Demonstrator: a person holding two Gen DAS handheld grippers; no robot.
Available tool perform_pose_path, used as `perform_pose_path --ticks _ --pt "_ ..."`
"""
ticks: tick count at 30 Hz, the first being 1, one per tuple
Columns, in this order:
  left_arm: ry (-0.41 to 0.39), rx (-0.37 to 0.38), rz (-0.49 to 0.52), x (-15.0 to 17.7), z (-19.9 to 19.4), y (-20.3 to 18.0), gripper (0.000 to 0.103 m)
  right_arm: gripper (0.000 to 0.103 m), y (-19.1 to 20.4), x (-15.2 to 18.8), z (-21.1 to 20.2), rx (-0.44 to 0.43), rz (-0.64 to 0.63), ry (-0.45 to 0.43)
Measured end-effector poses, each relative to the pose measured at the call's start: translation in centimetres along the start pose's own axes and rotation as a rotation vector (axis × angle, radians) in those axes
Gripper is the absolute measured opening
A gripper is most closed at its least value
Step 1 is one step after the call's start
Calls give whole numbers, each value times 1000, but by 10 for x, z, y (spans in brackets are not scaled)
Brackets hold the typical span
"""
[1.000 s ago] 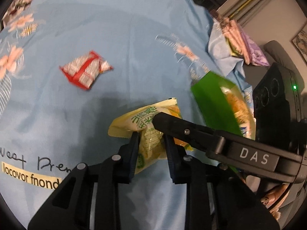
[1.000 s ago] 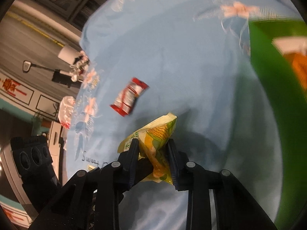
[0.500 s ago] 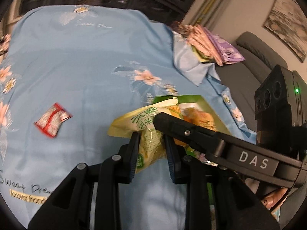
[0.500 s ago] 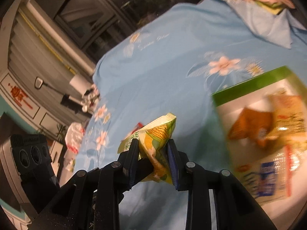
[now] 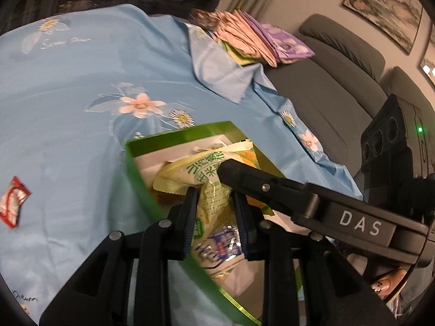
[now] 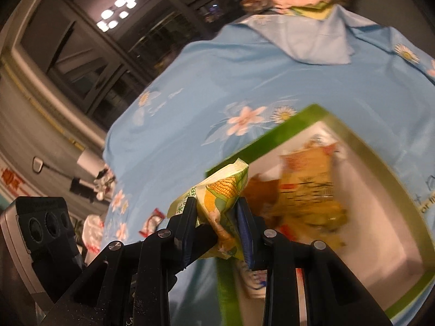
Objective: Organize snacks
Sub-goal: 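Carry the yellow-green packet with the left gripper over the box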
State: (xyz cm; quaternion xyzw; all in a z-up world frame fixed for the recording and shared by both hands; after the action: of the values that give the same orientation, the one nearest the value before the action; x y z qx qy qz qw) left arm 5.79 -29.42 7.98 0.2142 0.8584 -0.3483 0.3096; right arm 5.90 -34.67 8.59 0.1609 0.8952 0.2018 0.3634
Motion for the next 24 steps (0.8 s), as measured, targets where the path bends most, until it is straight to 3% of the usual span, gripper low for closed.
perform_pose_path --ticks 9,24 --pt "87 51 0 6 39 -21 27 32 -48 -3 -4 75 100 21" --pt "142 68 -23 13 60 -30 27 32 -76 2 -6 128 166 48"
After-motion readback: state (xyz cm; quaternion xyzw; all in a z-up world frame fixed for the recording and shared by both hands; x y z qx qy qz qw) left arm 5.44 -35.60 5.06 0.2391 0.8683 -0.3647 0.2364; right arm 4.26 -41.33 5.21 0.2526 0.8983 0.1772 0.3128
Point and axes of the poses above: each gripper's, at about its wrist camera, not at the fingertips, and z roughly the way its jaws point, y to its left, x to its underside, the point moved 8 cm from there along z, roughly the way its jaws point, and after that the axes turned 7 degrees about x, right-handed, at the moved point
